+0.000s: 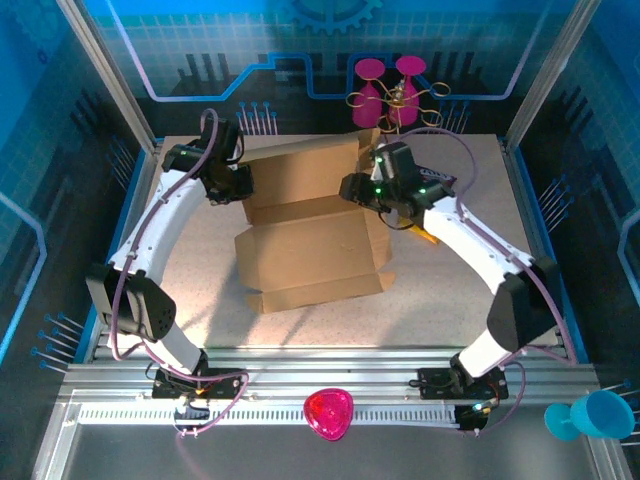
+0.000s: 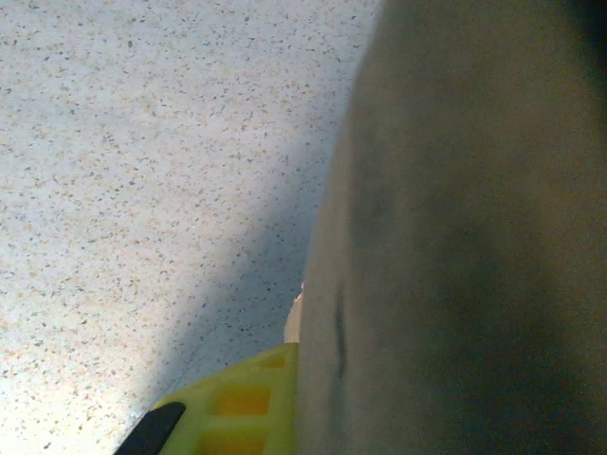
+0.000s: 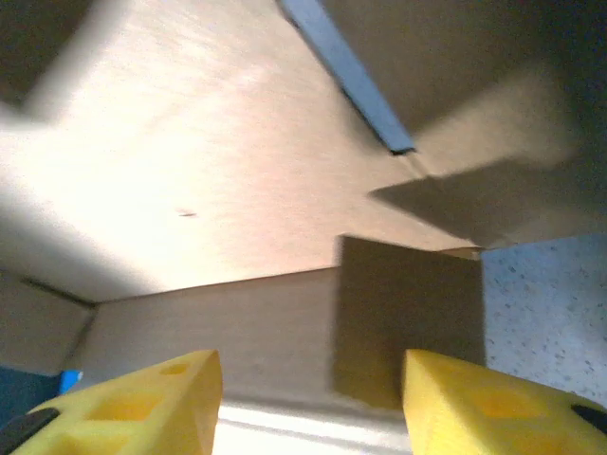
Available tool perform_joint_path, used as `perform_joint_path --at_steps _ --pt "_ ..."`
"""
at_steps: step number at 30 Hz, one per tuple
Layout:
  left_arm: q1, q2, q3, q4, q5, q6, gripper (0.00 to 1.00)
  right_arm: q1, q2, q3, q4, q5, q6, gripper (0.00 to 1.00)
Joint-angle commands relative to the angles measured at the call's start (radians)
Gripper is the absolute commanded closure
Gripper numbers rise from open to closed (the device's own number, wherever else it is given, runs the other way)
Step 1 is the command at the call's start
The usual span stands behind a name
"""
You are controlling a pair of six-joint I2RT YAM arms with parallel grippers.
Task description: Fold the paper box
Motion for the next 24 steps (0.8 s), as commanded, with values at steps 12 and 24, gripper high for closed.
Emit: perform_joint_path --at_steps 12,24 --pt "0.048 -0.003 0.049 0.001 0.107 0.023 1.0 -0.378 -0.318 -0.092 0.152 -0.24 -0.24 0.51" --pt "0.048 0.007 0.073 -0.022 0.117 0.029 1.0 -0.203 -0.135 0.096 -0.003 -0.04 -0.655 0.42"
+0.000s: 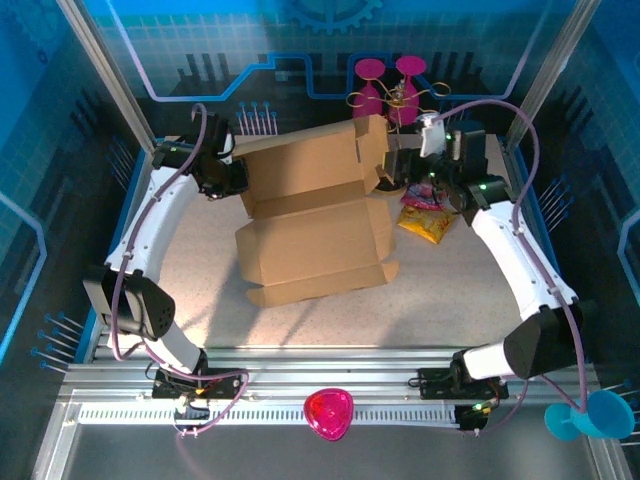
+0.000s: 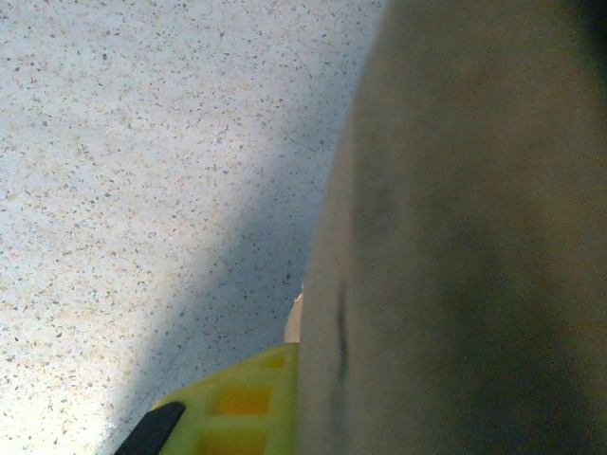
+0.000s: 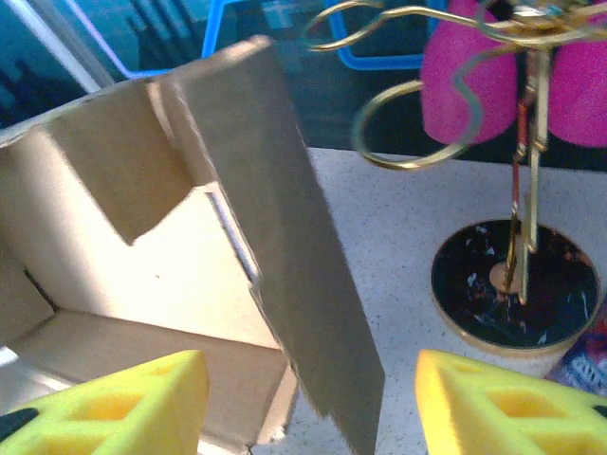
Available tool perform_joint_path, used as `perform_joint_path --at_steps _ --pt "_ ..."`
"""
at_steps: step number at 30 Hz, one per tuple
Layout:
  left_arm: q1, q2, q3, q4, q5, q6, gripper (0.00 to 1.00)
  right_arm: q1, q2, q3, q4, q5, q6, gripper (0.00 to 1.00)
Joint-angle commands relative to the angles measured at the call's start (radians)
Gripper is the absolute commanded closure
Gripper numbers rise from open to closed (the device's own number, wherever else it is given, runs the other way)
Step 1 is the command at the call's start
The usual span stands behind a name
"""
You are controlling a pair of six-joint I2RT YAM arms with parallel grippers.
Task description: Fold the paper box
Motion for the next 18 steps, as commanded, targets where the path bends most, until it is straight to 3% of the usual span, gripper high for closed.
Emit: perform_joint_path --at_steps 1,9,14,16,18 --pt "0.004 0.003 0.035 -0.021 0.034 0.015 1.0 0.055 0.027 0.08 -0.039 0.116 -0.136 0.44" --pt "0.004 -0.001 0.034 -0.027 0.036 0.013 1.0 0.143 0.154 0.174 -0.075 0.432 -0.223 0.62" --pt "0.004 -0.004 0.027 -0.029 0.033 0.009 1.0 0.177 0.196 0.213 -0.071 0.518 -0.265 0.84" --pt "0.004 -0.008 0.019 -0.028 0.028 0.007 1.0 0.2 0.199 0.212 -0.072 0.58 -0.275 0.97" --pt "0.005 -0.01 0.012 -0.028 0.023 0.003 1.0 0.22 0.182 0.194 -0.061 0.641 -0.273 1.0"
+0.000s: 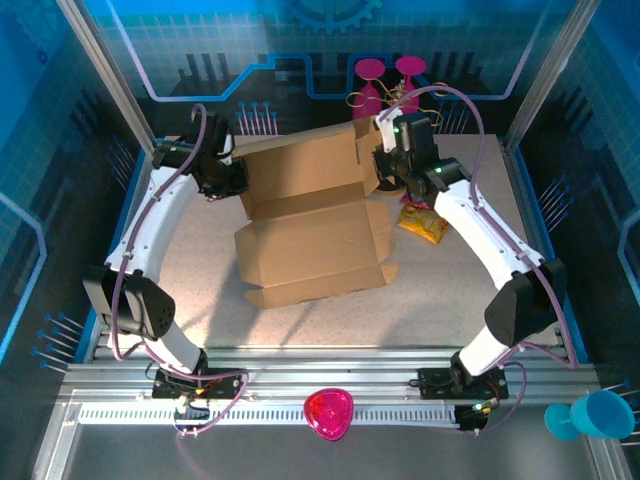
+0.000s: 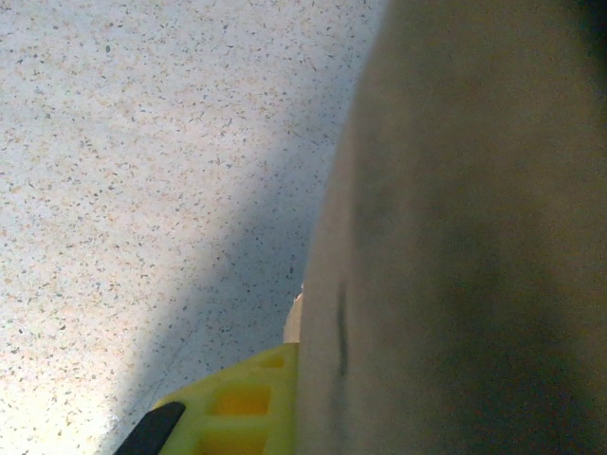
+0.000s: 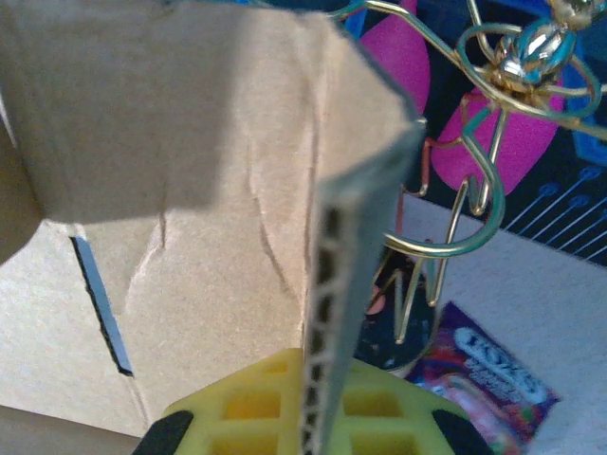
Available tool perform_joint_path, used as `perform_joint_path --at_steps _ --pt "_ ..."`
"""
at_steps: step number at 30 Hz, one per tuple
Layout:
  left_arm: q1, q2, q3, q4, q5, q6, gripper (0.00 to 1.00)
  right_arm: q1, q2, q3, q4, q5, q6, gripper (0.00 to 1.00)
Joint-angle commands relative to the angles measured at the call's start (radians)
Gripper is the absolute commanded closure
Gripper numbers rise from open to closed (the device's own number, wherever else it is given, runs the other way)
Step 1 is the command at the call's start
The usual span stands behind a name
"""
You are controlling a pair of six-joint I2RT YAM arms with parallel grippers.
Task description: Fold the paper box
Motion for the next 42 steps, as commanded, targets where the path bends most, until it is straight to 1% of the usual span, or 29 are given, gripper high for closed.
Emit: perform_joint_path --at_steps 1,3,6,8,11,15,19,22,23,25,26,27,28,29,30,31,33,35,36,37,39,40,42 --pt "0.004 -0.012 0.005 -0.012 0.02 -0.002 1.0 0.052 -0.034 0.012 0.006 0.176 -0.033 1.0" --pt "0.004 -0.015 -0.001 -0.011 0.016 -0.019 1.0 0.097 -0.058 -0.005 0.017 0.3 -0.037 1.0" --pt "0.004 -0.021 -0.013 -0.006 0.013 -0.063 1.0 0.187 -0.077 -0.047 0.067 0.551 -0.045 1.0" --pt "-0.001 -0.028 -0.025 0.007 0.019 -0.091 1.0 0.233 -0.086 -0.079 0.088 0.638 -0.017 1.0" --pt "-0.011 -0.031 -0.027 0.011 0.012 -0.11 1.0 0.299 -0.073 -0.076 0.078 0.678 0.011 1.0" --pt "-0.016 -0.026 -0.022 0.011 0.015 -0.113 1.0 0.384 -0.015 -0.016 0.072 0.713 -0.007 1.0" --pt "-0.016 -0.031 -0.023 0.017 0.018 -0.092 1.0 0.405 0.027 0.05 0.023 0.702 0.018 1.0" --pt "-0.008 -0.037 -0.022 0.018 0.037 -0.056 1.0 0.371 -0.01 0.079 -0.031 0.558 0.048 1.0" --pt "-0.002 -0.04 -0.023 0.02 0.047 -0.04 1.0 0.343 -0.033 0.091 -0.06 0.448 0.063 0.96" --pt "0.013 -0.046 -0.03 0.03 0.074 -0.01 1.0 0.268 -0.083 0.101 -0.107 0.167 0.095 0.82" --pt "0.024 -0.049 -0.035 0.04 0.091 0.002 1.0 0.208 -0.115 0.097 -0.116 -0.061 0.108 0.73" --pt "0.035 -0.052 -0.041 0.054 0.108 0.017 1.0 0.141 -0.141 0.092 -0.117 -0.29 0.13 0.62" --pt "0.04 -0.052 -0.043 0.063 0.118 0.033 1.0 0.093 -0.16 0.085 -0.108 -0.461 0.154 0.52" --pt "0.046 -0.051 -0.044 0.071 0.123 0.052 1.0 0.043 -0.181 0.078 -0.094 -0.599 0.182 0.43" --pt "0.05 -0.047 -0.045 0.078 0.128 0.069 1.0 -0.005 -0.203 0.068 -0.066 -0.725 0.218 0.36" --pt "0.053 -0.045 -0.047 0.09 0.135 0.083 1.0 -0.046 -0.224 0.054 -0.034 -0.81 0.26 0.32" --pt "0.056 -0.04 -0.06 0.12 0.144 0.104 1.0 -0.153 -0.276 -0.006 0.116 -0.988 0.405 0.28" --pt "0.059 -0.036 -0.074 0.154 0.161 0.124 1.0 -0.253 -0.318 -0.076 0.304 -1.088 0.571 0.27" --pt "0.059 -0.034 -0.083 0.173 0.172 0.14 1.0 -0.308 -0.335 -0.113 0.401 -1.113 0.655 0.26" --pt "0.06 -0.032 -0.088 0.184 0.181 0.152 1.0 -0.348 -0.343 -0.137 0.45 -1.115 0.704 0.28" --pt "0.067 -0.016 -0.086 0.204 0.223 0.174 1.0 -0.411 -0.343 -0.17 0.489 -1.104 0.734 0.36" --pt "0.07 -0.01 -0.086 0.213 0.241 0.181 1.0 -0.421 -0.332 -0.178 0.49 -1.102 0.728 0.39" --pt "0.08 0.006 -0.087 0.239 0.284 0.197 1.0 -0.453 -0.28 -0.227 0.56 -1.142 0.745 0.47"
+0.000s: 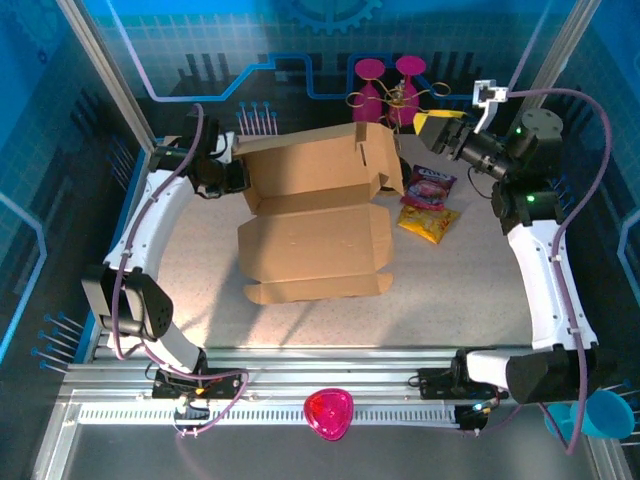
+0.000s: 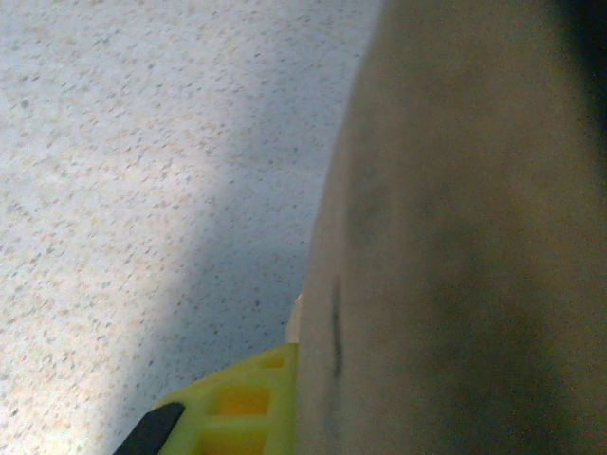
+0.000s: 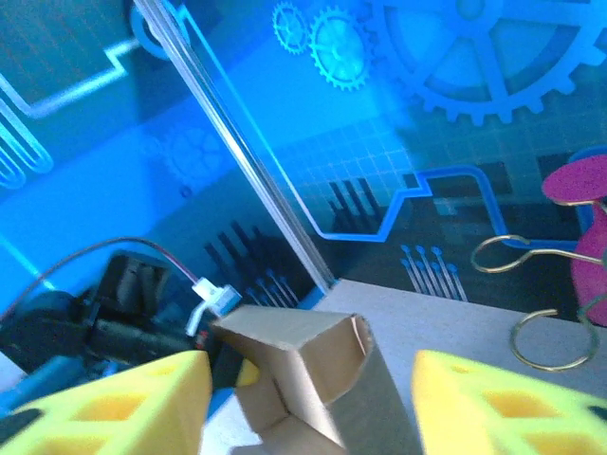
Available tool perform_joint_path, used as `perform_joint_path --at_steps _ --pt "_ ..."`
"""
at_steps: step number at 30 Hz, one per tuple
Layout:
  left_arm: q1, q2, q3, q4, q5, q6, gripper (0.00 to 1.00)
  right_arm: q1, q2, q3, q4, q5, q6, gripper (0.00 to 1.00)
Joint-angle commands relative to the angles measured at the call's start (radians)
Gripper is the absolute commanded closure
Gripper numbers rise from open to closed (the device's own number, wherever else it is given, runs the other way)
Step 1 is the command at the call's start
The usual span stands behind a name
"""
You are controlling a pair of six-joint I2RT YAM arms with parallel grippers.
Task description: Fold the paper box
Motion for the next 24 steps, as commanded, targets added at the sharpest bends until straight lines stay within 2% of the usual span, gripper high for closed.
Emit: perform_joint_path --at_steps 1,3,6,9,13,17,24 --pt "0.027 0.025 -0.003 0.079 0.122 0.058 1.0 -0.048 0.092 -0.082 0.201 -0.172 0.147 0.49" --pt "0.035 0.048 0.013 0.093 0.156 0.072 1.0 -0.076 0.157 -0.134 0.391 -0.265 0.238 0.55" --pt "0.037 0.073 0.023 0.119 0.182 0.089 1.0 -0.08 0.182 -0.191 0.511 -0.311 0.236 0.57" --pt "0.037 0.094 0.025 0.135 0.212 0.105 1.0 -0.06 0.15 -0.233 0.452 -0.284 0.078 0.52" --pt "0.037 0.107 0.022 0.139 0.254 0.133 1.0 -0.03 0.165 -0.224 0.331 -0.29 -0.066 0.53" --pt "0.039 0.122 0.032 0.129 0.257 0.132 1.0 0.006 0.207 -0.214 0.346 -0.321 -0.066 0.55" --pt "0.039 0.149 0.053 0.114 0.263 0.111 1.0 0.068 0.215 -0.176 0.297 -0.318 -0.113 0.54"
